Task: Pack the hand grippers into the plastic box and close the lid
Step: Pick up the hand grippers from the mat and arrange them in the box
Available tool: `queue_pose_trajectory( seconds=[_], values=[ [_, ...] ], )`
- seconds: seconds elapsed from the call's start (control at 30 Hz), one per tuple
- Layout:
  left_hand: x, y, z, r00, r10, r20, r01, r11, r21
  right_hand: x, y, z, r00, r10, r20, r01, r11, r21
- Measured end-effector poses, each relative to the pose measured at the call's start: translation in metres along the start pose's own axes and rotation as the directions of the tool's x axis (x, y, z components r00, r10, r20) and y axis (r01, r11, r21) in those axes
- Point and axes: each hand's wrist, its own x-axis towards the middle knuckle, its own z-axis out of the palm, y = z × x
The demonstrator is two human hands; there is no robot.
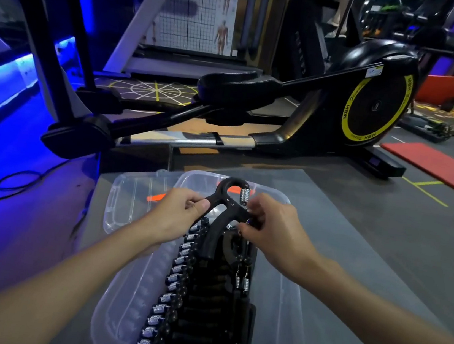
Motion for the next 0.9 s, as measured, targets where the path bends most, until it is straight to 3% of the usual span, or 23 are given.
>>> queue_pose_trajectory(
  seconds=[0.13,0.27,0.47,0.6,0.9],
  values=[
    [-0.002,-0.006,0.001,0.996,-0.043,0.083,0.036,0.996,0.076,-0.001,0.002,0.006,0.999,0.045,0.018,-0.043,0.996,-0.073],
    [-0.007,-0.020,0.006,0.980,-0.102,0.169,0.074,0.983,0.165,-0.007,0.008,0.017,0.985,0.121,0.122,-0.112,0.991,-0.078],
    [-0.014,-0.056,0.021,0.904,-0.179,0.389,0.046,0.943,0.328,-0.022,0.018,0.038,0.933,0.215,0.289,-0.169,0.969,-0.178],
    [-0.030,-0.068,0.039,0.887,-0.201,0.415,-0.026,0.877,0.480,-0.037,0.019,0.053,0.881,0.255,0.399,-0.184,0.961,-0.209],
    [-0.040,-0.080,0.049,0.900,-0.165,0.403,-0.114,0.804,0.583,-0.041,0.021,0.059,0.827,0.274,0.492,-0.166,0.953,-0.252]
  ],
)
